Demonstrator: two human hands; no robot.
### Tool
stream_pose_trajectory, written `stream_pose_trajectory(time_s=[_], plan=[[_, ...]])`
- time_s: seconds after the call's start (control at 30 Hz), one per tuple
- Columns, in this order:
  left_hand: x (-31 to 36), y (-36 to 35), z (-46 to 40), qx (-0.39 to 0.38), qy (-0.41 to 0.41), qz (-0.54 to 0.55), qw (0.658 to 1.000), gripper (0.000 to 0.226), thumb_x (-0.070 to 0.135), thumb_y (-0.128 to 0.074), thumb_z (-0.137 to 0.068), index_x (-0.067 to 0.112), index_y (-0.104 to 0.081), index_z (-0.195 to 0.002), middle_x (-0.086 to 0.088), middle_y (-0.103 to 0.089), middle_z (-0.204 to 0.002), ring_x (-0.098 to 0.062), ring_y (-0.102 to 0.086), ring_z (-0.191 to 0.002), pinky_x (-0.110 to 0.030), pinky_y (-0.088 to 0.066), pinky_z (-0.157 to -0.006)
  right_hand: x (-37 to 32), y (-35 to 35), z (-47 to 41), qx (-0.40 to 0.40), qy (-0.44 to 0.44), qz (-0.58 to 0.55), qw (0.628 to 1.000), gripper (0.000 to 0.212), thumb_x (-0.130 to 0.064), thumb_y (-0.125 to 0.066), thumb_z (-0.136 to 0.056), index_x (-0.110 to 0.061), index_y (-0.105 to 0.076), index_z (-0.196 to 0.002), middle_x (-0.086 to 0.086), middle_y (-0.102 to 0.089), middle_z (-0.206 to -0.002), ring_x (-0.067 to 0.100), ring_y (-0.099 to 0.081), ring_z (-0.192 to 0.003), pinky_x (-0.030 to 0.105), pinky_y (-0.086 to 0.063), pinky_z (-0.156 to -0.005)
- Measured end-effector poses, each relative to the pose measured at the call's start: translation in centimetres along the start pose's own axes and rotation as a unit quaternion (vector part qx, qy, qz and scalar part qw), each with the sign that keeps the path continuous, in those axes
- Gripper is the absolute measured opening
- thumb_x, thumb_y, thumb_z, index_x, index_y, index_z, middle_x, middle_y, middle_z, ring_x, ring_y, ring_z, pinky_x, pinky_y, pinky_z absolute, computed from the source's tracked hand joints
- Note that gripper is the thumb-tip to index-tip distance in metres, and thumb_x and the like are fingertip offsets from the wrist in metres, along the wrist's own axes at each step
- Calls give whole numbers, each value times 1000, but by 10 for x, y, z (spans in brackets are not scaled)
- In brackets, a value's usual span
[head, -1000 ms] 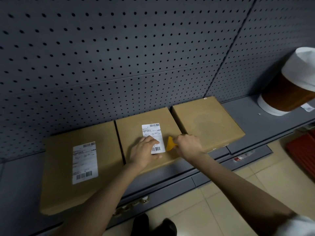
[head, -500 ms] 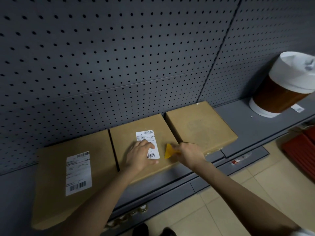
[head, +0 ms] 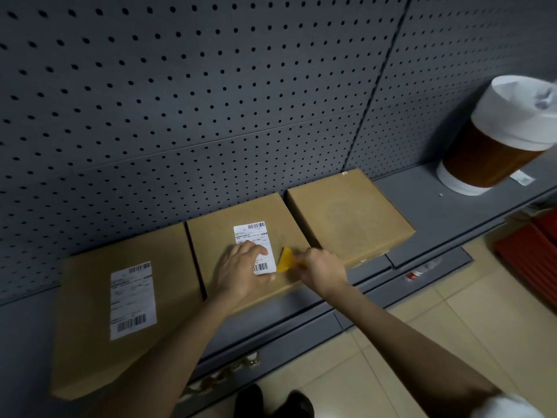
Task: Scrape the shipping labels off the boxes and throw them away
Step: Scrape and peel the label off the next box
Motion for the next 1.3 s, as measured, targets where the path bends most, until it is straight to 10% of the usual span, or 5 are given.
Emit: stream_pose_trajectory(time_s=[0.43, 0.67, 1.0, 1.2, 1.3], plan=[[-1, -6, 10, 3, 8, 15, 1000, 57, 47, -69, -73, 28, -52, -123, 9, -49, -131, -18, -40, -119, -25, -31, -101, -12, -1, -3, 26, -11, 73, 997, 26, -23, -48, -92, -22, -59, -115, 5, -65, -108, 32, -66, -95, 30, -46, -71], [3, -3, 9, 12, 4, 5, 1000, 54, 50, -69, -73, 30, -53, -120, 10, -51, -126, -18, -43, -115, -25, -31, -96, 3, 14, 4, 38, -58, -145, 987, 31, -41, -57, -90, -30, -65, -118, 8, -70, -108, 29, -64, -102, 29, -46, -75], [0, -7, 10, 5, 18, 15, 1000, 58, 50, -67, -74, 28, -51, -125, 8, -49, -131, -18, -39, -120, -27, -30, -102, 0, -7, -1, -1, -58, 27, 998, 26, -35, -49, -93, -23, -63, -110, 6, -67, -110, 31, -64, -101, 32, -48, -78], [2, -4, 8, 15, 15, 7, 1000, 59, 51, -71, -69, 29, -53, -122, 9, -52, -125, -20, -43, -115, -30, -34, -98, 8, -11, -12, 24, -161, -412, 896, 33, -32, -71, -81, -21, -70, -112, 0, -71, -114, 16, -65, -109, 37, -48, -100], [1, -4, 7, 10, 14, 3, 1000, 59, 52, -71, -69, 30, -54, -120, 10, -53, -124, -19, -44, -114, -29, -34, -98, 11, 5, -15, 40, -121, -309, 943, 35, -34, -65, -86, -23, -65, -120, 2, -70, -116, 20, -65, -107, 31, -51, -90]])
Point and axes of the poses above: each hand's wrist, its own z-axis away from the middle knuckle, its own y-axis out of the back of the hand, x = y × z, the point moved 5 cm from there along -z, towards the middle knuckle
